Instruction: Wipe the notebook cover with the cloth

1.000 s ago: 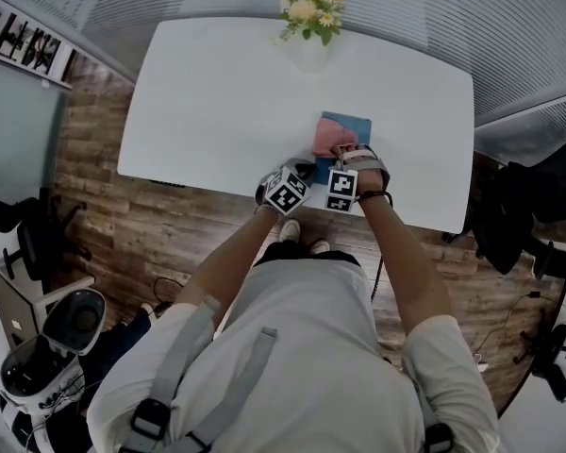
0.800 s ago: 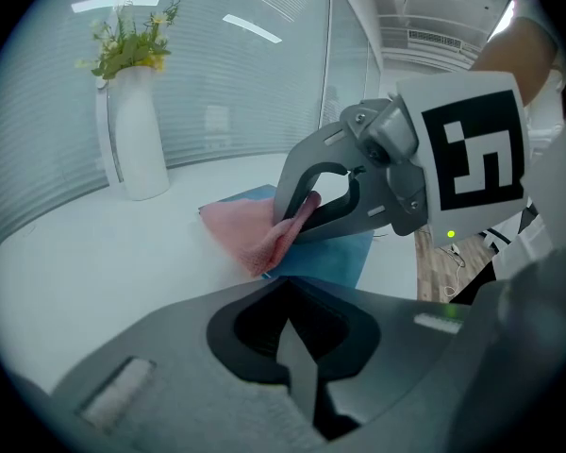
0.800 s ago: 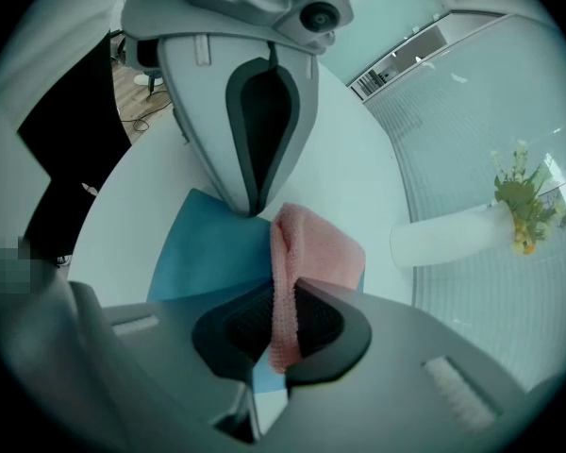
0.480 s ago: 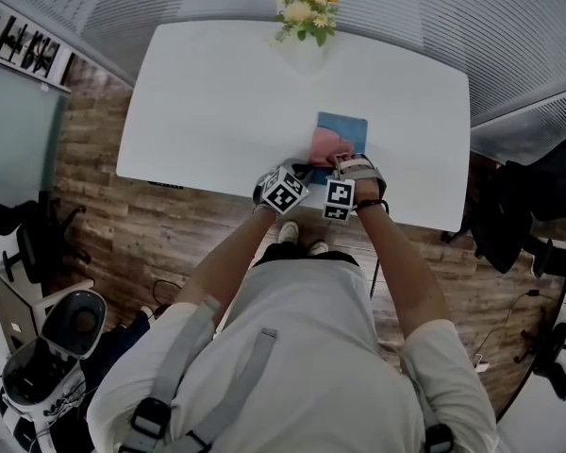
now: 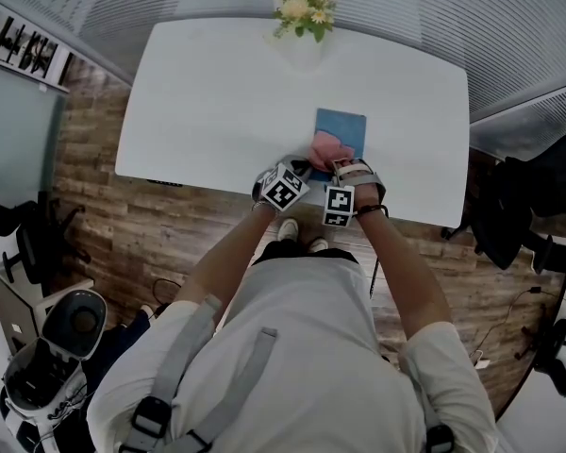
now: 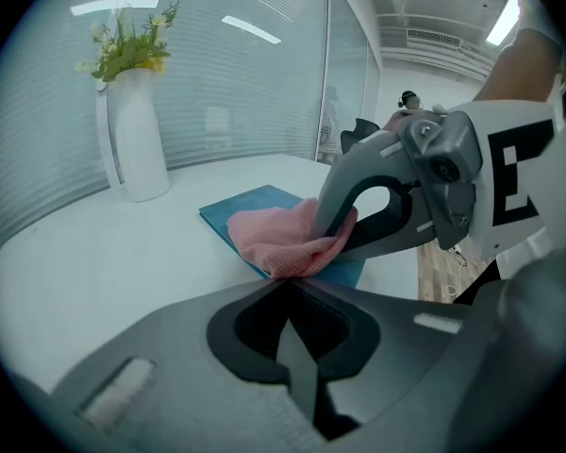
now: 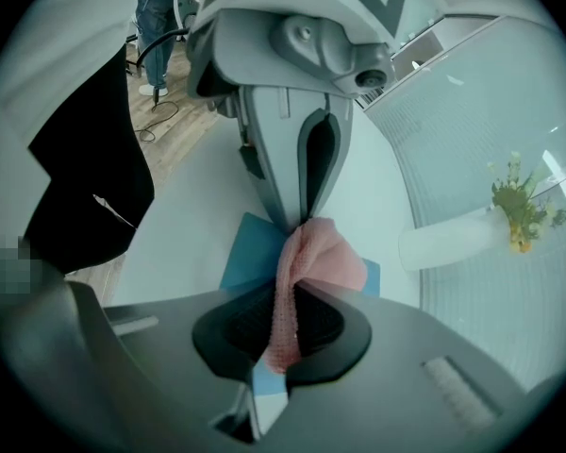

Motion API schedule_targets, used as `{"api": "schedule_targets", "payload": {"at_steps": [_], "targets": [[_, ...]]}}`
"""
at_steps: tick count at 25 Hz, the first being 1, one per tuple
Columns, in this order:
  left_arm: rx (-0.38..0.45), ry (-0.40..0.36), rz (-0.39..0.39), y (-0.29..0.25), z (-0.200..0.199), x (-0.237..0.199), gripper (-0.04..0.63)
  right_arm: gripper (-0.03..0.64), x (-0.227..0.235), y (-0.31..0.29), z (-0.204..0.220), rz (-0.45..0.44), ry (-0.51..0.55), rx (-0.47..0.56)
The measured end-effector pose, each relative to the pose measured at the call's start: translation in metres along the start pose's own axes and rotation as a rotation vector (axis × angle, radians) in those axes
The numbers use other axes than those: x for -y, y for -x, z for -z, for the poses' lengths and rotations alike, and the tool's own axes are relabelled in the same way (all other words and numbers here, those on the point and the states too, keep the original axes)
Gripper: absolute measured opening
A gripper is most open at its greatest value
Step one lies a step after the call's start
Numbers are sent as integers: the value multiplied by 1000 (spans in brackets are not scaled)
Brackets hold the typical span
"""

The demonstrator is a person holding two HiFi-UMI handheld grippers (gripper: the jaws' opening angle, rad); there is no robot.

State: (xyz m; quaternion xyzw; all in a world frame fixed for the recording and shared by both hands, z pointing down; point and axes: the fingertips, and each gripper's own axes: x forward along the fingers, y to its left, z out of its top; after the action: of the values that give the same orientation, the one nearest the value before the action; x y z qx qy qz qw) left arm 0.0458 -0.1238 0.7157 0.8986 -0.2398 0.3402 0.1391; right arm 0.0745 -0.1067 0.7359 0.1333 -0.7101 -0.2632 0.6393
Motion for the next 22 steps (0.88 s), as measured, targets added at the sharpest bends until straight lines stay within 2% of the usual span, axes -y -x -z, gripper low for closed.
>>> {"api": "schedule_targets", "payload": {"at_steps": [22], "targets": [[-1,4,4,0,1,-2,3,15,-42,25,-21,-32,21,59]]}}
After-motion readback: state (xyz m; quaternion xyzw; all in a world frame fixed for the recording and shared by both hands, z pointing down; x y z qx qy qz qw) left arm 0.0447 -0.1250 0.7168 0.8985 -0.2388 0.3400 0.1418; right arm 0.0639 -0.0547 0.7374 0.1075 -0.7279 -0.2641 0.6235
